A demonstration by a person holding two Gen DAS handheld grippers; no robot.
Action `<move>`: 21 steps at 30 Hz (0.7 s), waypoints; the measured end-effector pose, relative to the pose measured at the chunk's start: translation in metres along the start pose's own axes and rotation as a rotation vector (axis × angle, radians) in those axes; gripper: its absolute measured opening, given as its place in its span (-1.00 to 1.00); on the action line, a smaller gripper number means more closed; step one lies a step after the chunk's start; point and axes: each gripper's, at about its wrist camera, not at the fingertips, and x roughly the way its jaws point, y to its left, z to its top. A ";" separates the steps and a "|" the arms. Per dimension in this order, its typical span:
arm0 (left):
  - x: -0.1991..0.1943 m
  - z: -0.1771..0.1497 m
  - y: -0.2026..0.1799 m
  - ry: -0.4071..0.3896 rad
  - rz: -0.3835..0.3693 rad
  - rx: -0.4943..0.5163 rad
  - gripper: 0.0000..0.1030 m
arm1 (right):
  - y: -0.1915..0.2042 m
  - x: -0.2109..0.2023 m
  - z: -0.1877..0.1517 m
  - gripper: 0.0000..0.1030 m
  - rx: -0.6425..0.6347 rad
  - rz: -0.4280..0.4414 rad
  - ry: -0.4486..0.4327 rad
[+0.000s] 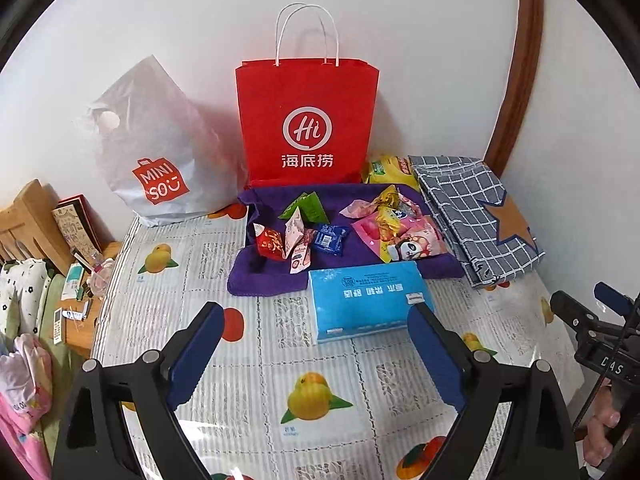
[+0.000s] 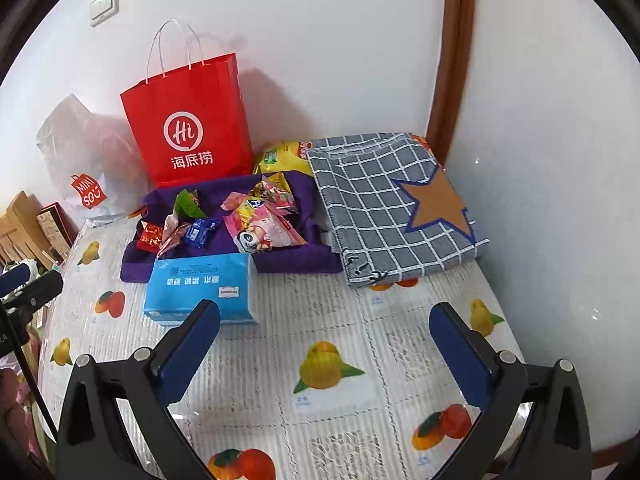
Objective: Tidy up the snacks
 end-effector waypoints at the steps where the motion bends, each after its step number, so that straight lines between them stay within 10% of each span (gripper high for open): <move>1: -0.002 -0.001 -0.001 -0.002 -0.001 0.001 0.81 | -0.001 -0.002 -0.002 1.00 -0.001 -0.004 -0.002; 21: -0.017 -0.012 0.001 -0.017 -0.009 -0.019 0.82 | 0.006 -0.026 -0.010 1.00 -0.026 -0.002 -0.038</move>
